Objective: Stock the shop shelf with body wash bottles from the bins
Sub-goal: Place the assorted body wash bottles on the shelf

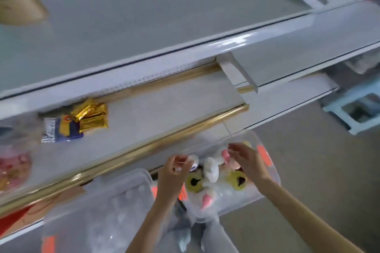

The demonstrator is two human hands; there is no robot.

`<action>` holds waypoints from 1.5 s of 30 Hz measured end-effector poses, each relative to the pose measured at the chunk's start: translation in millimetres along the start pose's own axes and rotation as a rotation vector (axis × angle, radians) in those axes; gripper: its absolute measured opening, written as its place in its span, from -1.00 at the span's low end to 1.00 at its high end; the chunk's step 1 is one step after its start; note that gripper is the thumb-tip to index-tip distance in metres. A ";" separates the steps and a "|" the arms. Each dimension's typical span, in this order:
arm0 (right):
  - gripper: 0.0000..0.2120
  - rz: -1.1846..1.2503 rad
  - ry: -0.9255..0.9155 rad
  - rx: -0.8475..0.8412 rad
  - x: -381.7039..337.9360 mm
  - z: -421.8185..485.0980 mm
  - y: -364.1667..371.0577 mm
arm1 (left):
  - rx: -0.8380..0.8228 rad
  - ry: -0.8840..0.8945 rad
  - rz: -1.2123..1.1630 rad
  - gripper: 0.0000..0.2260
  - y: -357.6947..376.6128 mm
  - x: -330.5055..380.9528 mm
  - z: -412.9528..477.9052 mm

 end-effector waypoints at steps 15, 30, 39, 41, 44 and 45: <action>-0.45 -0.058 0.181 0.038 174.7 68.7 90.9 | 0.132 -0.575 0.061 -0.45 45.8 -214.1 -28.4; -0.67 -0.325 -0.052 0.213 169.8 64.9 106.4 | 0.207 -0.635 -0.104 -0.54 62.5 -235.9 -18.7; -0.71 -0.269 -0.045 0.221 142.9 35.5 66.1 | 0.050 -0.611 -0.157 -0.61 58.5 -231.1 -27.7; -0.69 -0.294 -0.084 0.222 116.1 15.9 54.3 | 0.005 -0.546 -0.219 -0.59 53.1 -212.2 -28.5; -0.71 -0.356 -0.130 0.265 71.0 -12.4 35.4 | -0.104 -0.385 -0.266 -0.42 37.9 -165.4 -28.9; -0.72 -0.376 -0.144 0.268 53.2 -22.4 31.6 | -0.128 -0.332 -0.261 -0.44 28.3 -147.7 -30.5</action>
Point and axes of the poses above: each hand's wrist, its own z-axis towards the middle knuckle, its own y-axis out of the palm, x = y × z, the point moved 8 cm from there along z, towards the middle knuckle, and after that the axes turned 1 degree about -z, right-handed, at the moved point
